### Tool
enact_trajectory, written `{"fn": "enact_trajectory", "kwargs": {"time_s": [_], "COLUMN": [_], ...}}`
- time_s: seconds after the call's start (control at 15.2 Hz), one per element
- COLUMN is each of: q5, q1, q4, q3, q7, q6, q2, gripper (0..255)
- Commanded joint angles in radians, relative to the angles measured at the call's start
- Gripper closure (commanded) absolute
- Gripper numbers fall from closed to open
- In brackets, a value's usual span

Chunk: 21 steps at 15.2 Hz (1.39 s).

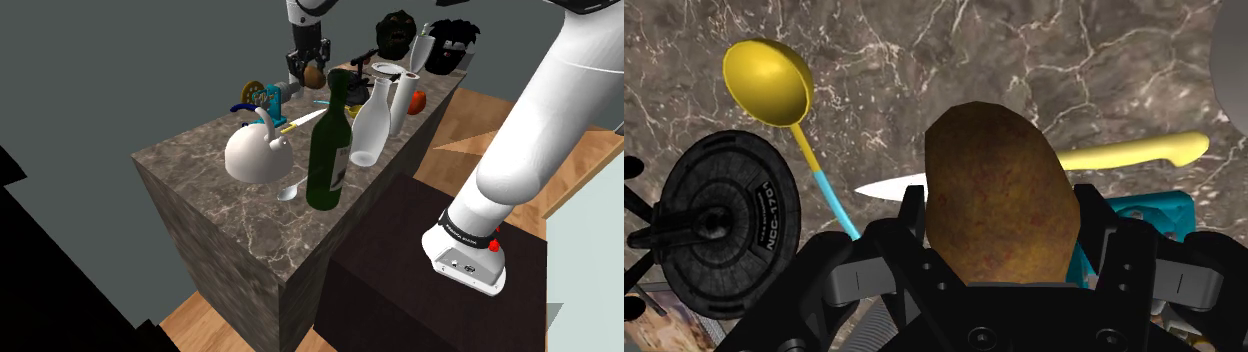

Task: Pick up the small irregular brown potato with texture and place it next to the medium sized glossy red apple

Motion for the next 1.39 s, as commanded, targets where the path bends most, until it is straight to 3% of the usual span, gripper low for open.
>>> {"fn": "enact_trajectory", "kwargs": {"time_s": [0.0, 0.66, 1.32], "q5": [0.002, -0.001, 0.003], "q1": [0.000, -0.118, -0.232], "q4": [0.015, -0.093, -0.085], "q3": [0.000, -0.122, -0.250], "q7": [-0.005, -0.229, -0.464], "q6": [-0.018, 0.068, 0.135], "q2": [-0.003, -0.083, -0.066], "gripper": [255, 255, 255]}}
